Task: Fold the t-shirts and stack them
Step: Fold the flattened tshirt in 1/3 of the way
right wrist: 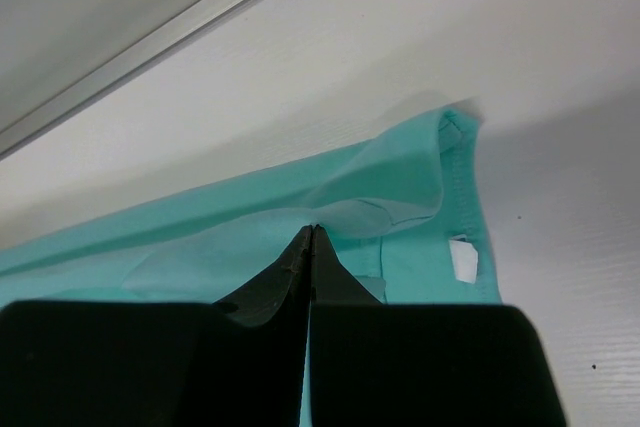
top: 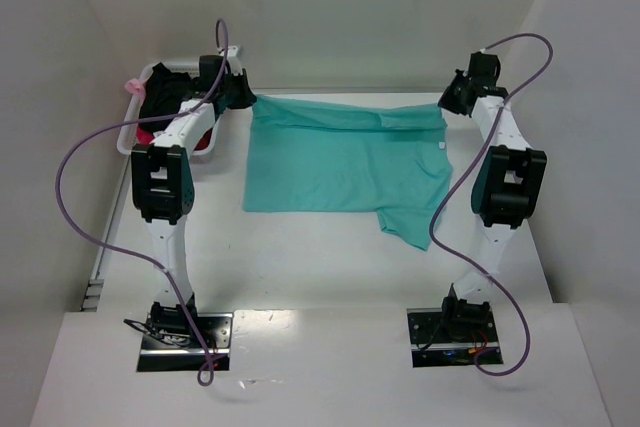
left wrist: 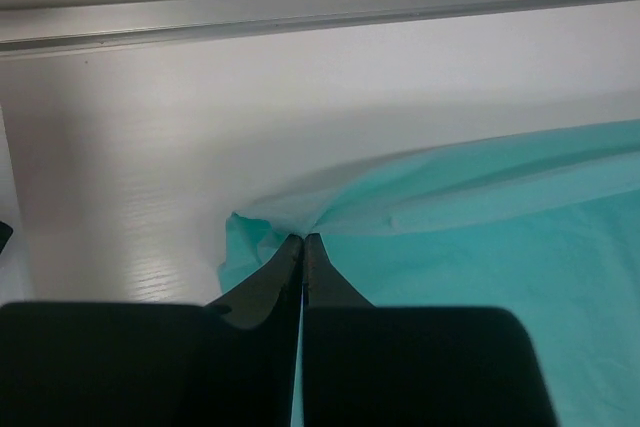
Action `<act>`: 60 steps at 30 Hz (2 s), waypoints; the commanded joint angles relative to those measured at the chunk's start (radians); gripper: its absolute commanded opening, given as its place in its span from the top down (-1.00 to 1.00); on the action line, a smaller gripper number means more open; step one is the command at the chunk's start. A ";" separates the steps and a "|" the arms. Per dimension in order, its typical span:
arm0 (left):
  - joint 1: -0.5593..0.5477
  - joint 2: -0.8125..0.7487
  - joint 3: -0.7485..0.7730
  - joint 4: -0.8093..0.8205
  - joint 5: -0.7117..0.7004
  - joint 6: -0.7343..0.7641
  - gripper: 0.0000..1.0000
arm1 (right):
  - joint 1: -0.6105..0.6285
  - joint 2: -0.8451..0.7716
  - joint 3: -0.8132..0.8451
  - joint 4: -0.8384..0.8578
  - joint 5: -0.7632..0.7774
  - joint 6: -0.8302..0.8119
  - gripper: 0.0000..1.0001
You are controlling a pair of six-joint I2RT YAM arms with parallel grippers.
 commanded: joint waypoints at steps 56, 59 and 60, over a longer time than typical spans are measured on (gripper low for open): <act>0.027 -0.108 -0.202 0.006 -0.041 0.107 1.00 | -0.008 -0.039 -0.145 0.084 -0.119 -0.025 1.00; 0.027 -0.118 -0.226 -0.017 -0.031 0.107 1.00 | -0.008 -0.050 -0.197 0.084 -0.128 -0.025 1.00; 0.027 -0.129 -0.239 -0.017 -0.031 0.107 1.00 | -0.008 -0.050 -0.208 0.084 -0.128 -0.036 1.00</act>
